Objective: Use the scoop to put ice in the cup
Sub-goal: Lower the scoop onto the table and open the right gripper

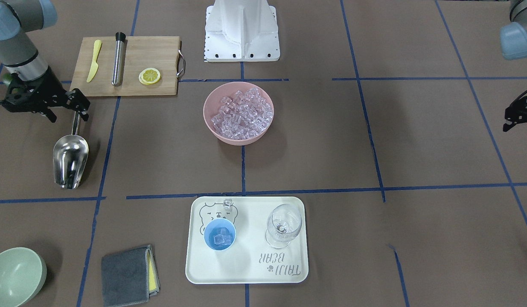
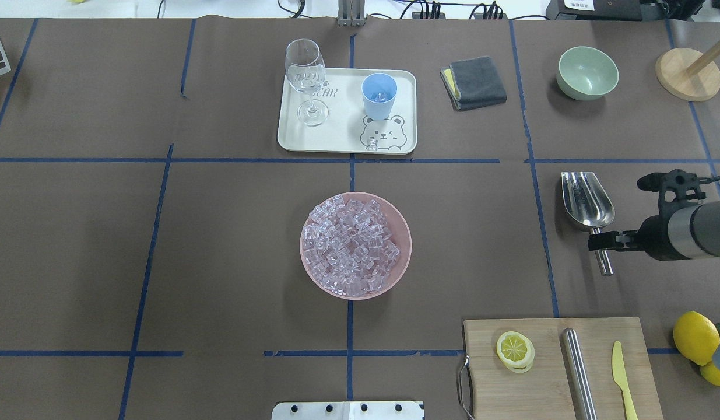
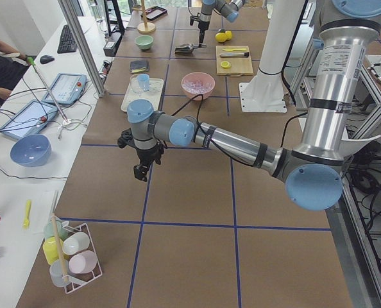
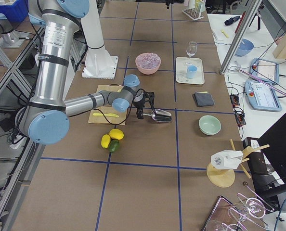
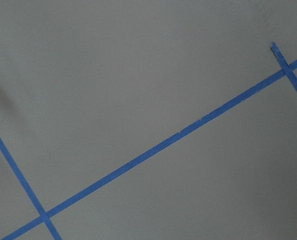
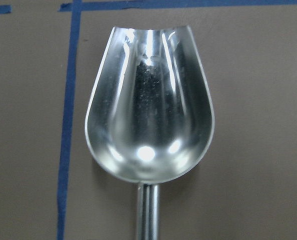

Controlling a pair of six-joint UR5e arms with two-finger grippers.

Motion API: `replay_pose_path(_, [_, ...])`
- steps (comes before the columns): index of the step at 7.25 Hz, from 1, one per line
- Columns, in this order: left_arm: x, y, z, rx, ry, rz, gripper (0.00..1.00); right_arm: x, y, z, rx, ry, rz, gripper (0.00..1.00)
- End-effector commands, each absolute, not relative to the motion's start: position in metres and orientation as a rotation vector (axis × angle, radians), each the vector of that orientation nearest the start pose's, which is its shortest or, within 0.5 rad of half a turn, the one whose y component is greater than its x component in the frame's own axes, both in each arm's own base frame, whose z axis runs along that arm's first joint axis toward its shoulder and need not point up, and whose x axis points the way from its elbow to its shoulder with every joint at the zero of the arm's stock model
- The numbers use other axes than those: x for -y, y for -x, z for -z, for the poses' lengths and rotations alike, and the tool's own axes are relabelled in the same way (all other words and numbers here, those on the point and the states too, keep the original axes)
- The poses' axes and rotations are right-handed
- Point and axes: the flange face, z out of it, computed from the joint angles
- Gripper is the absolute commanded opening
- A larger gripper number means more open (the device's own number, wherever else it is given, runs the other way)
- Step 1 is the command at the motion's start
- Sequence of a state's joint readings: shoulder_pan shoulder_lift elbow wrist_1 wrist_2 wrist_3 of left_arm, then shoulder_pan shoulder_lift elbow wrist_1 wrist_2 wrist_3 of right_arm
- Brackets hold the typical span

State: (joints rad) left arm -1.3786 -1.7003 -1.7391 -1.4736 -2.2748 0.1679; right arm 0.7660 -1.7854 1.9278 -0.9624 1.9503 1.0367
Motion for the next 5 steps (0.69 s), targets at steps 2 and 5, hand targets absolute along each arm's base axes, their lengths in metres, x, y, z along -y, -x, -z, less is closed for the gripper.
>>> replay_pose_path(2, [0.504,0.036,-0.599,-0.811,-0.069,-0.286,1.0,0.417,0.14,-0.541,0.747,-0.133,0.036,1.0])
replay_pose_path(5, [0.484,0.05,-0.624,-0.819,-0.037,-0.243,1.0,0.447,0.043,-0.562,0.737,-0.079,0.086,1.0])
